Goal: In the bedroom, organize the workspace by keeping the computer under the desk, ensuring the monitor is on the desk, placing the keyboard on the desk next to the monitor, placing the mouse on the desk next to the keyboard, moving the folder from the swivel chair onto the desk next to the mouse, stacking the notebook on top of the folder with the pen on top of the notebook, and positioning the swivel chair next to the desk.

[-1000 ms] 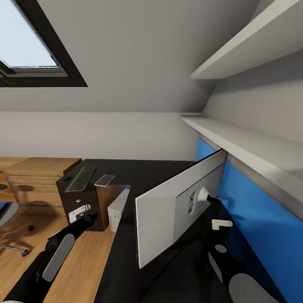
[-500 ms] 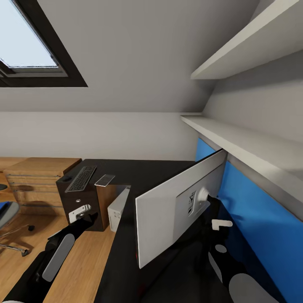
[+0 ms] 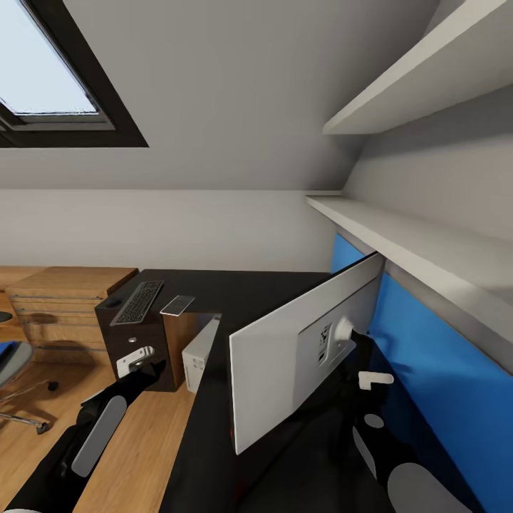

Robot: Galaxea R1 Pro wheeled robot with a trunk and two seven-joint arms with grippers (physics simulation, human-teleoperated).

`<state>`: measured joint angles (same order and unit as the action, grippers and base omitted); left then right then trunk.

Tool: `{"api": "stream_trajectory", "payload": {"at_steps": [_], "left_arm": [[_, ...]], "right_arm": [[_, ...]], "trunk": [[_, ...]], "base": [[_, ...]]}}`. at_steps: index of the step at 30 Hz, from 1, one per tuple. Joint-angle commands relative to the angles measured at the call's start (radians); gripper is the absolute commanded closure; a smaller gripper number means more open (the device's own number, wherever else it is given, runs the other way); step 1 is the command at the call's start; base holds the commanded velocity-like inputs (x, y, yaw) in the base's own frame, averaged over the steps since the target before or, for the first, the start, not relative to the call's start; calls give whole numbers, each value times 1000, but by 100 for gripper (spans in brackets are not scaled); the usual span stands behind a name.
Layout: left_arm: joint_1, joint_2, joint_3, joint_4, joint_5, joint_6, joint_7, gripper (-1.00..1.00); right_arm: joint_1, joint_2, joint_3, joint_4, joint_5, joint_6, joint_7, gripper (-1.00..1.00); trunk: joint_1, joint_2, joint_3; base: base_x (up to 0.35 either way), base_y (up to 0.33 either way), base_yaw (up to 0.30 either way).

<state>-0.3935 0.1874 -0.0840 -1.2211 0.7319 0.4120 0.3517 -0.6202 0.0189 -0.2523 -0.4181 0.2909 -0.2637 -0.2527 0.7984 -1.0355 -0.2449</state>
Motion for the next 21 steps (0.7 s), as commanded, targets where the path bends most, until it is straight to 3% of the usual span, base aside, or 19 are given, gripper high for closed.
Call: {"api": "stream_trajectory", "payload": {"at_steps": [1,7,21], "left_arm": [[-1,1,-3,-1,10,1,10,-100],[-1,0,-3,-1,10,1,10,-100],[-1,0,-3,-1,12,1,10,-100]], "right_arm": [[-1,1,-7,1,10,-3,-1,-100],[-1,1,-7,1,10,-3,-1,-100],[-1,1,-7,1,10,-3,0,-100]], "trunk": [[0,-1,-1],[0,-1,-1],[0,-1,-1]], "base": [[-24,0,0],[-153,0,0],[-316,1,0]]}}
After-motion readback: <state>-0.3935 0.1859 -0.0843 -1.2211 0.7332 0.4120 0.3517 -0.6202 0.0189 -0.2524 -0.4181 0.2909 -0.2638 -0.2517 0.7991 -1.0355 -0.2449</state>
